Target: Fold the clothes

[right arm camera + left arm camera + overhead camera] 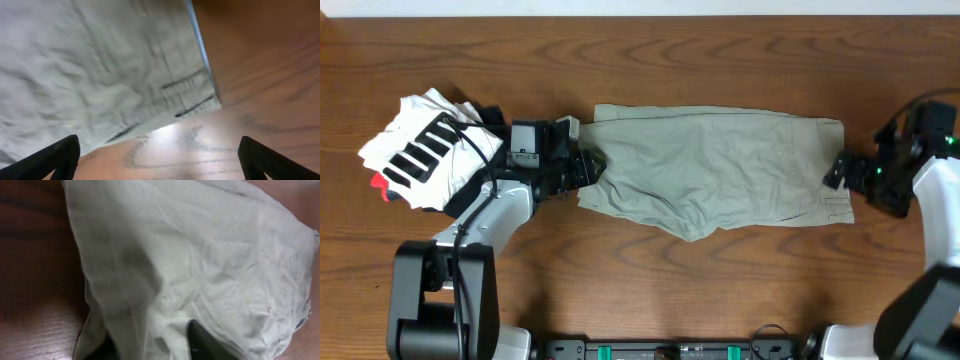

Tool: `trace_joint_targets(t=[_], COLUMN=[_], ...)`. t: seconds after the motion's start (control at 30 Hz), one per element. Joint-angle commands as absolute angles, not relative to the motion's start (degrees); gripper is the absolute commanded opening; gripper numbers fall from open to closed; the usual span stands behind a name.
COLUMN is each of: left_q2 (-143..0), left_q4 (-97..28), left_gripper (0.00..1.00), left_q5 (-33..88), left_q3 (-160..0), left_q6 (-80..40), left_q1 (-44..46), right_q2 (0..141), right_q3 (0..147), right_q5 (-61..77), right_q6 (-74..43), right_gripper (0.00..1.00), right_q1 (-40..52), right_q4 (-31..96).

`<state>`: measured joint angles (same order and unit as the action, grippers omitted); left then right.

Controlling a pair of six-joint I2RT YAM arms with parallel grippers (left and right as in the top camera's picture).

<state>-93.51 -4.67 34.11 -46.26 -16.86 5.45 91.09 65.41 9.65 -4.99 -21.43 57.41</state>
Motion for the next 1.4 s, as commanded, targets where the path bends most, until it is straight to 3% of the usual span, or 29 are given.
trace_joint_targets(t=[0.0, 0.03, 0.23, 0.8, 1.03, 1.37], left_q2=[-93.34, -93.34, -93.34, -93.34, -93.34, -93.34], left_q4=[-5.28, -5.34, -5.45, -5.76, -6.22, -7.49], left_gripper=[0.58, 0.63, 0.72, 0.73, 0.73, 0.73], left_q5=[33.87, 33.87, 33.87, 33.87, 33.87, 33.87], left_q3=[-46.00, -46.00, -46.00, -46.00, -46.00, -46.00], left_q6=[-16.08, -16.08, -16.08, -16.10, -16.08, -16.10], left_q1=[5.54, 5.54, 5.54, 5.54, 5.54, 5.54], right_q2=[93.30, 93.71, 94.59, 94.96, 94.67, 87.46], right_q3=[61.34, 59.99, 50.30, 28.58, 27.51, 30.63], right_q5=[15.22, 15.25, 20.60, 28.88, 26.76, 18.85], right_q6=[-3.99, -4.89, -5.45, -14.00, -14.85, -17.47], right_gripper=[0.99, 0.99, 0.99, 0.99, 0.99, 0.99], right_q1=[-25.12, -26.11, -31.88, -32.95, -33.61, -44.71], right_q4=[55.24, 54.00, 42.00, 16.40, 15.73, 29.71])
